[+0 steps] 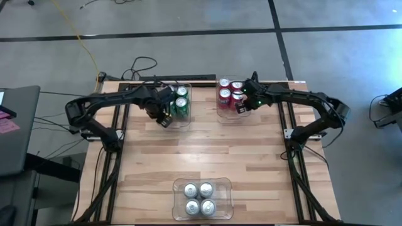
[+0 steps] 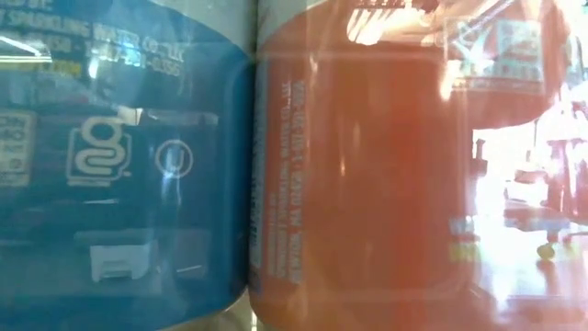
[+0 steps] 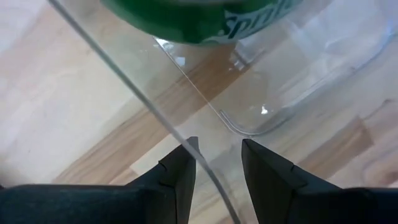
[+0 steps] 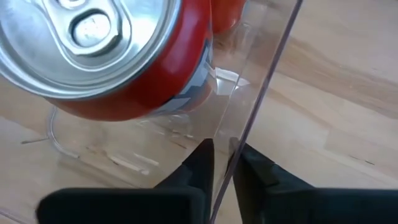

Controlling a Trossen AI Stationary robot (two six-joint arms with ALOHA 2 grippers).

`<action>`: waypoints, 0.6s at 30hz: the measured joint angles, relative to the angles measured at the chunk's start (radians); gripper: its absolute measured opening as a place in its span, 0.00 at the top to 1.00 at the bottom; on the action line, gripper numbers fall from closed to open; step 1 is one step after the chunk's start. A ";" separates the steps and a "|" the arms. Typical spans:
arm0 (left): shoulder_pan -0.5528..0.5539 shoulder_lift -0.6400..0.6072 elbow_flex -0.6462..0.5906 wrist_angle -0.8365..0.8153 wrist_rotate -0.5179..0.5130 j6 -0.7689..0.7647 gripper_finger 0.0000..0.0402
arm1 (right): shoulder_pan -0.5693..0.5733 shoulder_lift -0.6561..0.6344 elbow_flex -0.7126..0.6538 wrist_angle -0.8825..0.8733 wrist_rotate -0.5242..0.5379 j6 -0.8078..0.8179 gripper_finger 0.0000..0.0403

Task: Sort soda cans
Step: Adjust the transparent bins

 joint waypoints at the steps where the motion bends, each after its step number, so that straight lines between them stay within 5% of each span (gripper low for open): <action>1: 0.000 -0.013 0.000 -0.001 0.000 0.000 0.69 | 0.004 -0.002 0.000 -0.004 0.000 0.000 0.84; 18: 0.000 -0.269 0.000 -0.078 -0.055 -0.062 0.69 | 0.109 -0.072 -0.003 -0.194 0.032 0.079 0.87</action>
